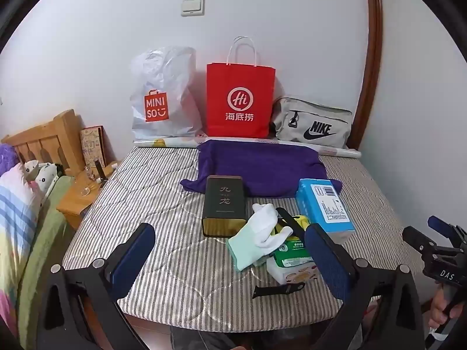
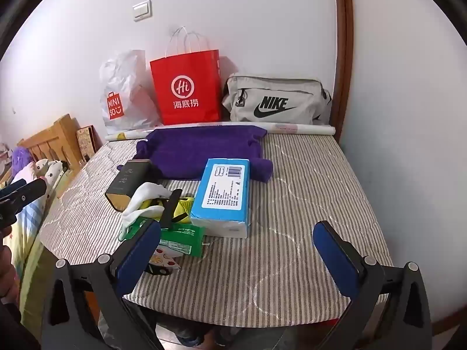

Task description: Organize soft objects

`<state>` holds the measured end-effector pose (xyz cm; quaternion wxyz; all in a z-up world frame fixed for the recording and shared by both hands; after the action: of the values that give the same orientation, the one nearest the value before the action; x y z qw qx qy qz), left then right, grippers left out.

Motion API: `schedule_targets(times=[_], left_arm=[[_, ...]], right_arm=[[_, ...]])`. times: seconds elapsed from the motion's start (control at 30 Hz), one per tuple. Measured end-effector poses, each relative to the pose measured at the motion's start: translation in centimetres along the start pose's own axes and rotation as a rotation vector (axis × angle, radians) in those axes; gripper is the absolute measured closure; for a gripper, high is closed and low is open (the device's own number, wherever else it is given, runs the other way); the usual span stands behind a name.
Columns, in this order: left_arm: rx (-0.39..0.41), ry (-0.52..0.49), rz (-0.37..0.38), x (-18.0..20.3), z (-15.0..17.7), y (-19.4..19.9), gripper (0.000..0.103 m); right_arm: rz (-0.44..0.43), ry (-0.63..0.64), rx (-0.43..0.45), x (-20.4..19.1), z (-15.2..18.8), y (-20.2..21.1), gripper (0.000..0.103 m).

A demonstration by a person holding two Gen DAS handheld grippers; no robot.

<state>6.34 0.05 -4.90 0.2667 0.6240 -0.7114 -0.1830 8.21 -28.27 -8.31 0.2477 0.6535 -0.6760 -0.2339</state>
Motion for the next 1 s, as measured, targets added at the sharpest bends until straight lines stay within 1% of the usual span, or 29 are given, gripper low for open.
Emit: schedule_targets(times=[0.1, 0.13, 0.2, 0.37, 0.47, 1.0], left_arm=[[-0.004, -0.002, -0.002, -0.3, 0.0, 0.0, 0.0], [0.008, -0.024, -0.012, 0.3, -0.1, 0.1, 0.0], [0.007, -0.026, -0.01, 0.9, -0.4, 0.5, 0.0], [0.009, -0.03, 0.002, 1.4, -0.5, 0.9, 0.0], [0.017, -0.033, 0.015, 1.0, -0.3, 1.4, 0.0], [0.021, -0.03, 0.011, 0.6, -0.8, 2.0, 0.0]], right_arm=[[-0.001, -0.002, 0.005, -0.1, 0.3, 0.1, 0.0], [-0.001, -0.001, 0.006, -0.1, 0.4, 0.1, 0.0], [0.001, 0.0, 0.007, -0.2, 0.6, 0.1, 0.0], [-0.003, 0.004, 0.008, -0.5, -0.3, 1.6, 0.0], [-0.007, 0.011, 0.017, -0.7, -0.3, 2.2, 0.0], [-0.012, 0.022, 0.027, -1.0, -0.1, 2.2, 0.0]])
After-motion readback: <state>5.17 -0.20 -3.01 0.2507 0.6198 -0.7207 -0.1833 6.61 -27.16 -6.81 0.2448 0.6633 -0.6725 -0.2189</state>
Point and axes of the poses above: each gripper's, at about its wrist camera, not at the fingertips, and y roughly against the way its jaws point, x to its right, z to its underside, the point moved 8 cm from there along -y, roughly the way its jaws point, and after that the axes turned 9 degrees about z, right-handed, at the moved point
